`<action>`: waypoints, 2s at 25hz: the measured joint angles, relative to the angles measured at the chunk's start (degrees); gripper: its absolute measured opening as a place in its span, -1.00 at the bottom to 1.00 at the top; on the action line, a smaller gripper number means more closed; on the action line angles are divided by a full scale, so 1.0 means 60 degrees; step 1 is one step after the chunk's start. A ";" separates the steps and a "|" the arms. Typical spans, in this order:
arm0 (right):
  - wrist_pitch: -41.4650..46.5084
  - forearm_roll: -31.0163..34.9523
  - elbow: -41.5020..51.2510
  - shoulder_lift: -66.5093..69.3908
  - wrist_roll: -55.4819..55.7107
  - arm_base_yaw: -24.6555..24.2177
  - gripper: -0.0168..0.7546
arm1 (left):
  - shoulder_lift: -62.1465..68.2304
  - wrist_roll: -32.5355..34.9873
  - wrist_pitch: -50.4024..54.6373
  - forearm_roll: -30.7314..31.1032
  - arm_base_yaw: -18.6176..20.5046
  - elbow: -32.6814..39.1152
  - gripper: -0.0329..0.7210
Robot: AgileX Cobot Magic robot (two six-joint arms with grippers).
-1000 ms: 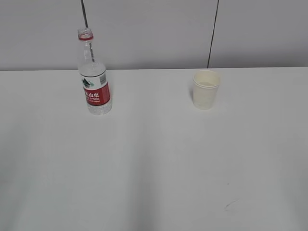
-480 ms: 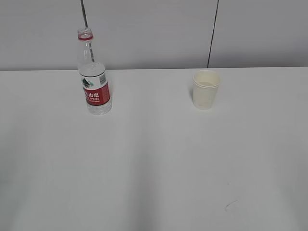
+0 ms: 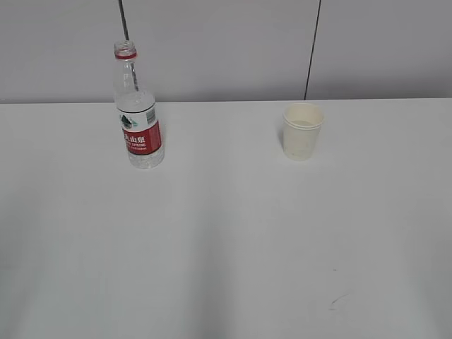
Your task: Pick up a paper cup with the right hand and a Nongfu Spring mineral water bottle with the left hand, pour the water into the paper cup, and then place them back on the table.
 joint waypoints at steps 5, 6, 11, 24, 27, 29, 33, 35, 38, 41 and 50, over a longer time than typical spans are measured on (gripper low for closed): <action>0.0000 0.0000 0.0000 0.0000 0.0000 0.0000 0.56 | 0.0000 0.0000 0.0000 0.0000 0.0000 0.0000 0.08; 0.0000 0.0000 0.0000 0.0000 0.0000 0.0000 0.56 | -0.0058 0.0000 0.0000 0.0000 0.0000 0.0000 0.08; -0.0016 0.0000 0.0000 0.0000 0.0016 -0.0018 0.56 | -0.0880 0.0000 0.0000 0.0000 0.0917 0.0000 0.01; -0.0016 0.0000 0.0000 0.0000 0.0016 -0.0449 0.56 | -0.3328 0.0000 0.0088 0.0008 0.4383 0.0000 -0.13; -0.0016 0.0000 0.0000 0.0000 0.0016 -0.0856 0.56 | -0.3328 0.0000 0.0088 0.0008 0.4428 0.0000 -0.17; -0.0016 0.0000 0.0000 0.0000 0.0016 -0.1073 0.56 | -0.3328 0.0000 0.0088 0.0008 0.4438 0.0000 -0.17; -0.0016 0.0000 0.0000 0.0000 0.0016 -0.1189 0.56 | -0.3345 0.0000 0.0088 0.0000 0.4438 0.0000 -0.19; -0.0016 0.0000 0.0000 0.0000 0.0016 -0.1234 0.56 | -0.3365 0.0000 0.0092 0.0000 0.4438 0.0000 -0.20; -0.0023 0.0000 0.0000 0.0000 0.0016 -0.1335 0.56 | -0.3425 0.0000 0.0092 0.0000 0.4438 0.0000 -0.20; -0.0038 0.0000 0.0000 0.0000 0.0016 -0.1354 0.56 | -0.3425 0.0000 0.0092 -0.0009 0.4438 0.0000 -0.22; -0.0038 0.0000 0.0000 0.0000 0.0016 -0.1354 0.56 | -0.3425 0.0000 0.0092 -0.0009 0.4438 0.0000 -0.25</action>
